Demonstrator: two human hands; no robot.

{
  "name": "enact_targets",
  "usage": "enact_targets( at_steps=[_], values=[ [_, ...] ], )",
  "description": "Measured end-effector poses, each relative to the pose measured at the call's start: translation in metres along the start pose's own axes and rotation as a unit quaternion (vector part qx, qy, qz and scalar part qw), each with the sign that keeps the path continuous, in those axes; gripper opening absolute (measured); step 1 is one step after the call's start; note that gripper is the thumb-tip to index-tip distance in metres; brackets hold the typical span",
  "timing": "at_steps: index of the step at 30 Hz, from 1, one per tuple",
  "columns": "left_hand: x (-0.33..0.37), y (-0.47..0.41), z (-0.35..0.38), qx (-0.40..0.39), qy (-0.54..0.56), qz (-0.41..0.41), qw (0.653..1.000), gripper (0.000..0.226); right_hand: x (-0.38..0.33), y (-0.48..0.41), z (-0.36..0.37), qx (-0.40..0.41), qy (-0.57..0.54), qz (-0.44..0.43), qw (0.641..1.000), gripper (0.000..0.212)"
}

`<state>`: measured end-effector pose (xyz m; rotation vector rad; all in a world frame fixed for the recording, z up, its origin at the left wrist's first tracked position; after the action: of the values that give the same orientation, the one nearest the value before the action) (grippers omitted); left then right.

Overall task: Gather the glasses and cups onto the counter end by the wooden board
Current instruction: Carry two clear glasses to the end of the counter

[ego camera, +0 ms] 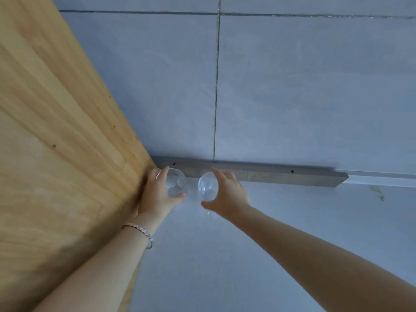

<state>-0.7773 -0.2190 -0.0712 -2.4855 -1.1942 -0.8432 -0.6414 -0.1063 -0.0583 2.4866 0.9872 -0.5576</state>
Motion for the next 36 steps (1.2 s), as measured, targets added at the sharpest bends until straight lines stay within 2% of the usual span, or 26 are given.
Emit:
enact_targets(
  at_steps=[8,11,15,17,19,20,22,23,24,25,27,28,31,36],
  values=[
    [-0.002,0.002,0.002,0.024,-0.006,0.031,0.999,0.087,-0.013,-0.019,0.023,0.021,0.008,0.008,1.000,0.092],
    [-0.002,0.004,0.002,0.023,-0.017,0.031,0.999,0.088,-0.013,-0.018,0.024,0.006,0.022,0.005,1.000,0.094],
    [0.006,0.008,0.002,-0.016,-0.045,0.016,0.999,0.089,-0.016,-0.011,0.017,-0.036,0.034,-0.001,0.999,0.112],
    [0.014,0.013,-0.002,-0.042,-0.115,0.013,0.992,0.093,-0.015,-0.002,0.010,-0.057,0.022,0.003,0.998,0.121],
    [0.026,0.021,-0.010,-0.036,-0.201,0.029,0.979,0.093,-0.008,0.013,-0.001,-0.074,0.009,0.006,0.997,0.115],
    [0.036,0.026,-0.015,-0.026,-0.223,0.039,0.974,0.088,0.000,0.022,-0.008,-0.081,0.012,0.009,0.997,0.106],
    [0.059,0.038,-0.019,-0.011,-0.226,0.085,0.970,0.061,0.022,0.045,-0.022,-0.106,0.034,0.019,0.994,0.081],
    [0.073,0.045,-0.017,-0.029,-0.224,0.117,0.967,0.044,0.036,0.059,-0.029,-0.127,0.047,0.027,0.990,0.071],
    [0.084,0.054,-0.010,-0.076,-0.227,0.126,0.963,0.028,0.052,0.073,-0.037,-0.152,0.059,0.034,0.986,0.062],
    [0.093,0.064,0.002,-0.134,-0.229,0.118,0.957,0.022,0.069,0.088,-0.045,-0.177,0.074,0.041,0.981,0.056],
    [0.114,0.084,0.027,-0.239,-0.237,0.089,0.937,0.029,0.105,0.119,-0.064,-0.210,0.104,0.059,0.970,0.049],
    [0.129,0.093,0.041,-0.267,-0.233,0.088,0.931,0.026,0.125,0.136,-0.076,-0.216,0.115,0.070,0.967,0.048],
    [0.189,0.128,0.085,-0.301,-0.221,0.127,0.919,0.013,0.192,0.185,-0.113,-0.200,0.121,0.118,0.965,0.045],
    [0.310,0.214,0.168,-0.342,-0.204,0.201,0.895,0.011,0.313,0.286,-0.182,-0.139,0.094,0.208,0.964,0.046]
  ],
)
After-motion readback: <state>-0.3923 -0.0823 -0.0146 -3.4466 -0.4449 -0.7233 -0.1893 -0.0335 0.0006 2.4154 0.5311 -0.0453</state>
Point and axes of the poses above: each hand's wrist, its own y-axis away from the middle knuckle, its own z-axis out of the palm, x = y × z, the point moved 5 cm from there along -y, towards the middle knuckle, and after that the axes turned 3 degrees about x, right-handed, at the moved point
